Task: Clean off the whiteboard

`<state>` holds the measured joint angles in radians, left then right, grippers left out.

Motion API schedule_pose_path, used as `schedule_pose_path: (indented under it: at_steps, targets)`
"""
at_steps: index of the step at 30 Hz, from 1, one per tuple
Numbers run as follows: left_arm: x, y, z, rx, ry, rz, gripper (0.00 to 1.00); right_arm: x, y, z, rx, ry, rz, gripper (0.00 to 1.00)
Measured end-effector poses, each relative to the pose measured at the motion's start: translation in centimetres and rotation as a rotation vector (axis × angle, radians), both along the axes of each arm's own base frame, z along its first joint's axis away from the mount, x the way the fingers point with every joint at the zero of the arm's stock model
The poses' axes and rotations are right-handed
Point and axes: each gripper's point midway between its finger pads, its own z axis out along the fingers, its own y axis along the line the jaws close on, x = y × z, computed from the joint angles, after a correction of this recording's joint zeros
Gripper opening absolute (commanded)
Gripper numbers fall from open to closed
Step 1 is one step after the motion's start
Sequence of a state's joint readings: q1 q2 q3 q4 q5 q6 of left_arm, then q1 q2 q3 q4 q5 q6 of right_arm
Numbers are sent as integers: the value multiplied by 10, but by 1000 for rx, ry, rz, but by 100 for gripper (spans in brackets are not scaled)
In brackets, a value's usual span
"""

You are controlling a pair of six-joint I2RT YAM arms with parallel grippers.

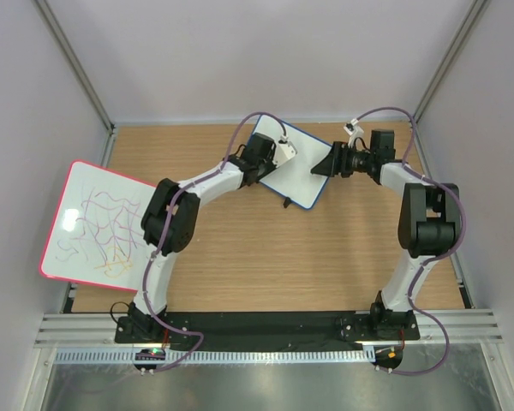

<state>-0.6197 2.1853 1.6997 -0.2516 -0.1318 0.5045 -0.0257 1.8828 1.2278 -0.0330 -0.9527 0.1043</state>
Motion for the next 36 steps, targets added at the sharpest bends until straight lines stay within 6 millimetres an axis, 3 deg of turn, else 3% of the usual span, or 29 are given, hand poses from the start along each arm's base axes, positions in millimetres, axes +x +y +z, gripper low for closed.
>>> schedule_pose_path:
  at_steps: [3,6,10,14,20,25,30,32,34,36]
  targets:
    - [-2,-1,0,1,1,-4,0,11,-10,3,18,9,-72,68]
    - [-2,-2,0,1,1,-6,0,19,-21,6,54,15,-137,54]
    - [-4,-4,0,4,1,-10,0,21,-28,4,108,22,-188,25]
    - [-5,-5,0,12,-1,-10,0,19,-26,7,152,30,-182,5]
    - [-13,-9,3,22,5,-23,0,15,-20,15,177,0,-133,1]
    - [-47,-57,15,2,33,-147,0,12,-19,13,171,-11,-114,1]
    - [-75,-135,60,-93,-17,-299,0,10,-19,11,166,-14,-105,1]
    - [-80,-157,72,-123,-38,-336,0,9,-19,9,165,-11,-102,1]
    - [-80,-173,72,-137,-47,-356,0,7,-19,7,163,-10,-98,1]
    - [-78,-178,59,-123,-35,-358,0,6,-20,4,151,-12,-100,1]
